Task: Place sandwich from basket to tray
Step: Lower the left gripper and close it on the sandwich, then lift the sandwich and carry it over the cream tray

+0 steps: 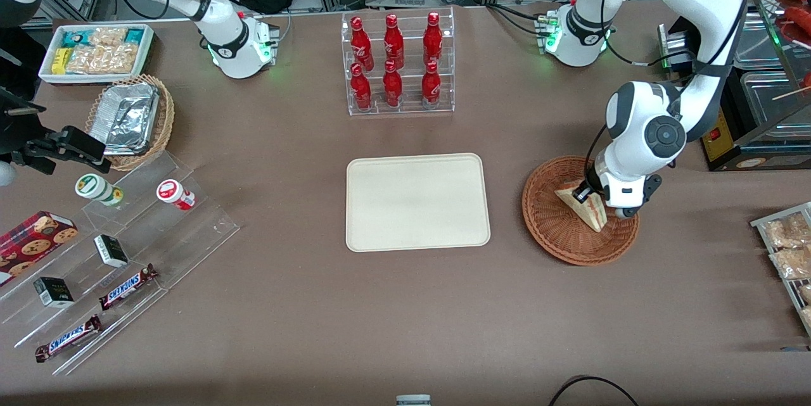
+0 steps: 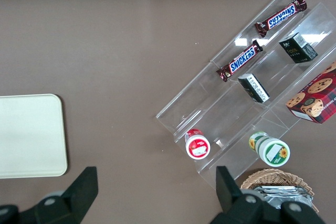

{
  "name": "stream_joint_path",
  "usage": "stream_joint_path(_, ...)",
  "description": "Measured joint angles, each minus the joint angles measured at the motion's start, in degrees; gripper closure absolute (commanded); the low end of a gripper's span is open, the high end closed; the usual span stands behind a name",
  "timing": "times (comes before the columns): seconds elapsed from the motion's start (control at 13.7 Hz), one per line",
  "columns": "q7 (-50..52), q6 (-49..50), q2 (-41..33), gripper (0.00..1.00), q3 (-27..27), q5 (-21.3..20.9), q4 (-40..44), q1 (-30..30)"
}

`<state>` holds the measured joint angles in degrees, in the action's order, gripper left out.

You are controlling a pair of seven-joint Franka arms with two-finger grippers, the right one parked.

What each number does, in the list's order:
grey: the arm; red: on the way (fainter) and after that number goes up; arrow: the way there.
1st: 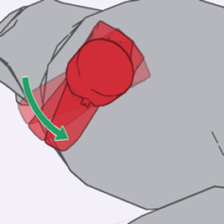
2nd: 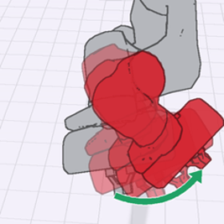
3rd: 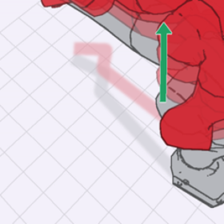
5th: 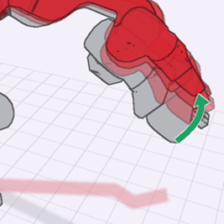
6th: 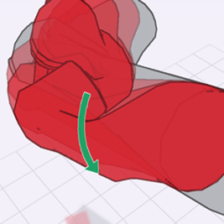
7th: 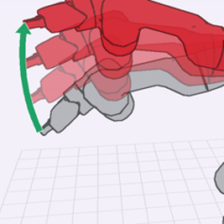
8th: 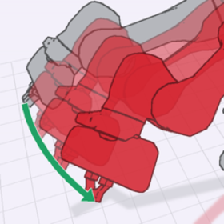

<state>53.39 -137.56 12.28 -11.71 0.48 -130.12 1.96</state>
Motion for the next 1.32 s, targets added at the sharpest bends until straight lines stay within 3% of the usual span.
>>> stream_joint_path(0.22, -0.1, 6.5, -2.1, 0.9, -0.3, -0.3, 2.7, -0.1)
stream_joint_path(0.59, -0.1, 26.3, -3.6, 0.92, -0.7, -1.4, 15.9, -5.7)
stream_joint_path(0.8, -2.3, 27.2, -1.6, 0.95, -0.9, -1.5, 18.5, -11.0)
stream_joint_path(1.32, -4.5, 26.0, 11.3, 0.96, -1.2, -1.5, 29.9, -24.1)
